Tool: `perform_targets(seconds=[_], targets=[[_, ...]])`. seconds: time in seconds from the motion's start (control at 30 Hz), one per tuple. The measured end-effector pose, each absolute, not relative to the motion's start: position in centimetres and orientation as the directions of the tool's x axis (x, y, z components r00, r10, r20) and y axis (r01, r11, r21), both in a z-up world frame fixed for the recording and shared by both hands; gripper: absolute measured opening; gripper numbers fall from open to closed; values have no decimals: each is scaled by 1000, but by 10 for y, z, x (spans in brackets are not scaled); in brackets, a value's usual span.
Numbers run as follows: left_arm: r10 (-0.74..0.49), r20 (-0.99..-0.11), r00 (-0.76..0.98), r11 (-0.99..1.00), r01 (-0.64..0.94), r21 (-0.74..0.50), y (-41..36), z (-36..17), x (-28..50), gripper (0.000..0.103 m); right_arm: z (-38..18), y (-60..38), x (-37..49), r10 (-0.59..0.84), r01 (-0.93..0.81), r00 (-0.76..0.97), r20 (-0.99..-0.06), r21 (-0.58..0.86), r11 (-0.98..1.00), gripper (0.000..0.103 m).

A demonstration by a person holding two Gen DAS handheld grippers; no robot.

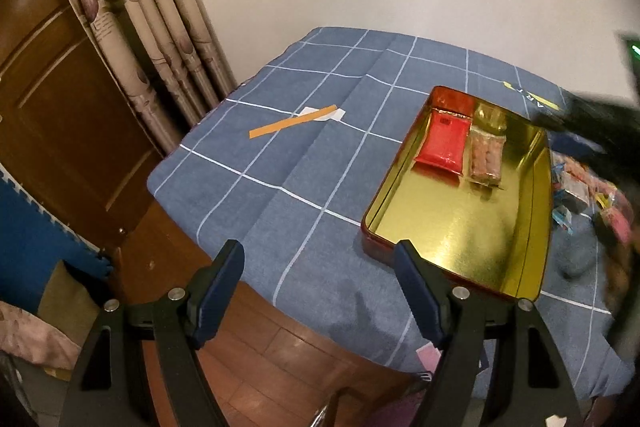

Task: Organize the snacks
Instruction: 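Place the clear peanut bar bag into the tin with the right tool, then grasp the blue-wrapped candy with the right tool and lift it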

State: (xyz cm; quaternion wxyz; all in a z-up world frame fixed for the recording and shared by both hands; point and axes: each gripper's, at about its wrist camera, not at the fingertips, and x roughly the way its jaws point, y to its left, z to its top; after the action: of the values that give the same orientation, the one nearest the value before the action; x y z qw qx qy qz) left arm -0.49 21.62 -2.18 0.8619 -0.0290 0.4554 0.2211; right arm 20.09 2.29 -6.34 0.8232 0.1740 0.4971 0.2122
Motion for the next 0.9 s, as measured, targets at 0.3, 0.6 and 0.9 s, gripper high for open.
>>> perform_targets(seconds=[0.3, 0.6, 0.9], targets=[[344, -812, 473, 909, -383, 162, 208, -28, -7, 74, -89, -81, 121, 385, -189, 404, -830, 336, 923, 43], [383, -785, 487, 911, -340, 234, 192, -29, -4, 84, -110, -50, 148, 404, -103, 400, -823, 398, 912, 43], [383, -789, 481, 914, -323, 246, 191, -32, 0, 85, -128, -33, 159, 340, -121, 406, -848, 319, 940, 43]])
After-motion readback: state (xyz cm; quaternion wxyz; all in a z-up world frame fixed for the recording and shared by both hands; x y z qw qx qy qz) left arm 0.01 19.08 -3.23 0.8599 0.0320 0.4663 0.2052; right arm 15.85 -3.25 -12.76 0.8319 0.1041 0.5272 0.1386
